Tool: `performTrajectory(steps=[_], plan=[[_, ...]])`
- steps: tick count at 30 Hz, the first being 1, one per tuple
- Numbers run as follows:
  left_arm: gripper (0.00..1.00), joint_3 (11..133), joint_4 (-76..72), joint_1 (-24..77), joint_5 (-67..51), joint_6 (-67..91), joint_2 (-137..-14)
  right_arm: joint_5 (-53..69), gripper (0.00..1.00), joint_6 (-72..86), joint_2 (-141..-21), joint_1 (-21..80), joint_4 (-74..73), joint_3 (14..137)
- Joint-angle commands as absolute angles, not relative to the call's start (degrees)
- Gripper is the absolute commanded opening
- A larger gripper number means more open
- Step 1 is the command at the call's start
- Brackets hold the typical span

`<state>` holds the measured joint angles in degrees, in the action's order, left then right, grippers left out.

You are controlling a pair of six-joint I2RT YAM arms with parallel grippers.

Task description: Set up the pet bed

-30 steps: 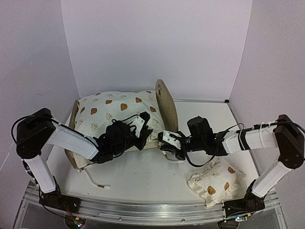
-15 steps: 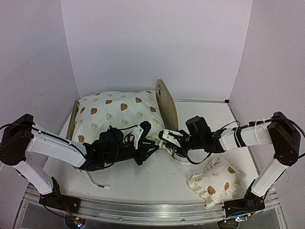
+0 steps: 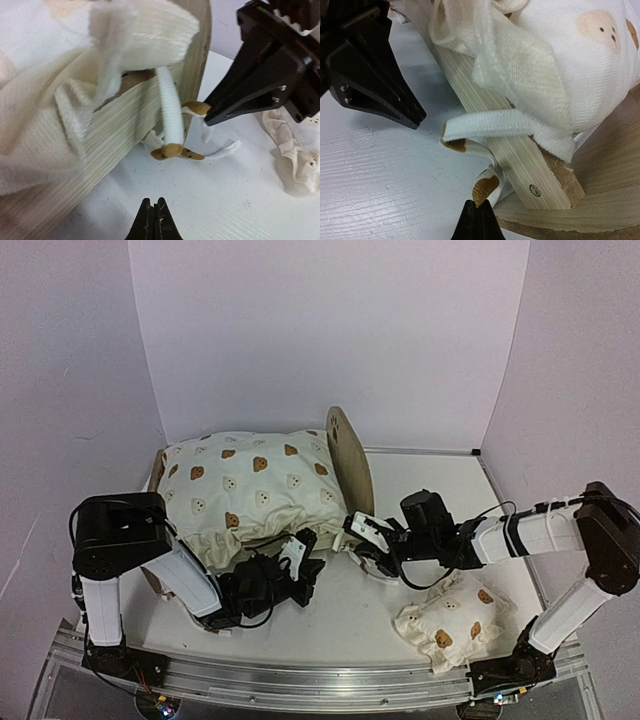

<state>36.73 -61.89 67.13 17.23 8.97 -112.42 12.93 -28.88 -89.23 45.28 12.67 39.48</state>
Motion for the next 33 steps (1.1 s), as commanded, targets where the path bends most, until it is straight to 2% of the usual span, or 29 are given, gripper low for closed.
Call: performTrajectory(steps=[1, 6, 11, 19, 26, 33], plan=[[0.00, 41.06, -70.19, 68.51, 32.32, 6.98, -114.47, 15.06, 0.00, -27.25, -86.43, 45.18, 16.03, 39.32], [0.00, 45.71, -69.89, 69.80, 39.51, 3.65, -117.36, 14.94, 0.00, -27.49, -87.51, 45.21, 16.17, 40.30], [0.00, 48.70, -69.24, 70.00, 40.53, 2.20, -119.38, 15.69, 0.00, -26.99, -87.45, 45.26, 16.35, 41.45], [0.01, 48.63, -68.38, 69.94, 31.04, -1.10, -118.47, 11.67, 0.00, -26.92, -90.48, 45.22, 16.41, 45.12], [0.11, 49.29, -66.02, 69.75, 26.14, -3.86, -118.26, 14.37, 0.00, -30.05, -93.45, 45.22, 14.76, 47.63], [0.25, 50.85, -62.54, 69.55, 28.86, -9.33, -117.78, 17.23, 0.00, -34.87, -94.55, 45.21, 13.34, 48.12]])
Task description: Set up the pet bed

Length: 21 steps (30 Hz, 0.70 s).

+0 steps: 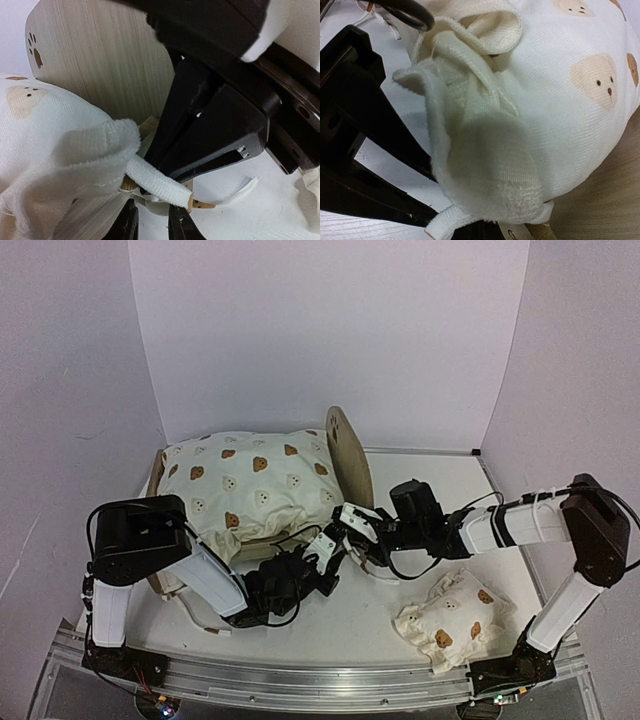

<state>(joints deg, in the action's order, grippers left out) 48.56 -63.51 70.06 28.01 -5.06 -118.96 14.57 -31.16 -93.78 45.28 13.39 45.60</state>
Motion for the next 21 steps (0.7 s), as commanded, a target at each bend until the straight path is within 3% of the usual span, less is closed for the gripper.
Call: performTrajectory(steps=[1, 15, 21], plan=[[0.26, 51.07, -62.05, 69.38, 29.00, -10.16, -117.73, 17.68, 0.00, -35.34, -94.57, 45.26, 13.21, 48.10], [0.32, 50.31, -60.66, 68.38, 31.93, -12.70, -115.58, 24.60, 0.00, -41.69, -96.68, 45.21, 7.10, 51.30], [0.28, 48.87, -60.86, 67.83, 28.92, -10.59, -113.37, 25.34, 0.00, -42.68, -97.05, 45.25, 5.89, 51.93]])
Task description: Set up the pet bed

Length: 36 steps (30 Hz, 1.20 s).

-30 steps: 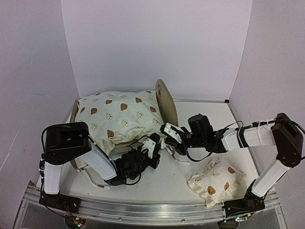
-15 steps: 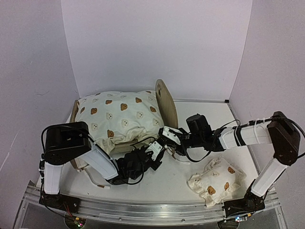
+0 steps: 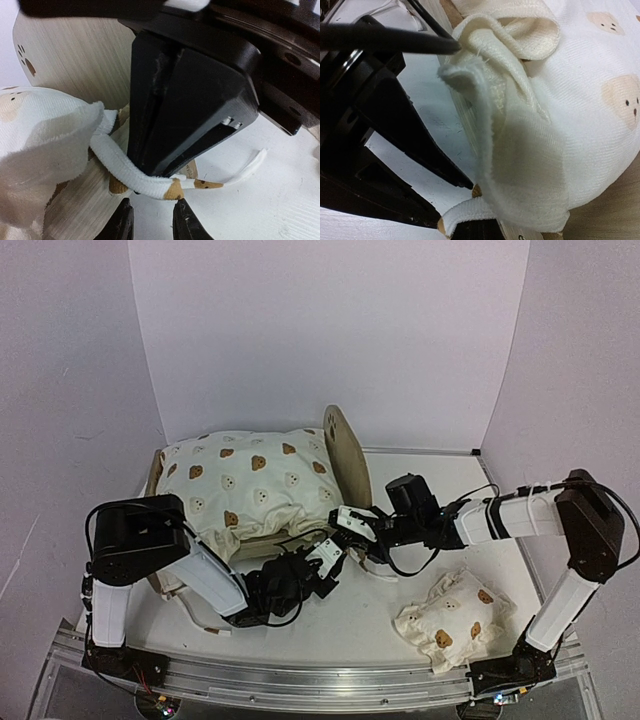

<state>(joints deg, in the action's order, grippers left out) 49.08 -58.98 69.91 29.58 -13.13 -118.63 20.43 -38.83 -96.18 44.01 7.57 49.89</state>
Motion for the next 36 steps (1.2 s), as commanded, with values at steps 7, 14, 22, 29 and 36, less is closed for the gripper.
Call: performTrajectory(steps=[7, 14, 22, 29, 36], plan=[[0.23, 42.35, -63.92, 67.39, 26.55, -5.35, -109.79, 26.78, 0.00, -40.87, -96.89, 44.56, 8.75, 50.80], [0.12, 39.69, -66.08, 67.15, 29.37, -7.11, -108.45, 25.72, 0.00, -40.56, -96.67, 44.48, 8.79, 51.07], [0.11, 38.98, -69.15, 67.03, 29.24, -9.74, -108.65, 25.68, 0.00, -40.39, -97.03, 44.47, 8.72, 51.75], [0.07, 45.48, -68.82, 67.06, 29.47, -13.17, -114.19, 25.65, 0.00, -40.61, -96.77, 44.39, 8.78, 51.90], [0.10, 44.99, -68.48, 67.06, 25.90, -13.26, -114.39, 25.90, 0.00, -40.39, -96.86, 43.92, 8.96, 52.47]])
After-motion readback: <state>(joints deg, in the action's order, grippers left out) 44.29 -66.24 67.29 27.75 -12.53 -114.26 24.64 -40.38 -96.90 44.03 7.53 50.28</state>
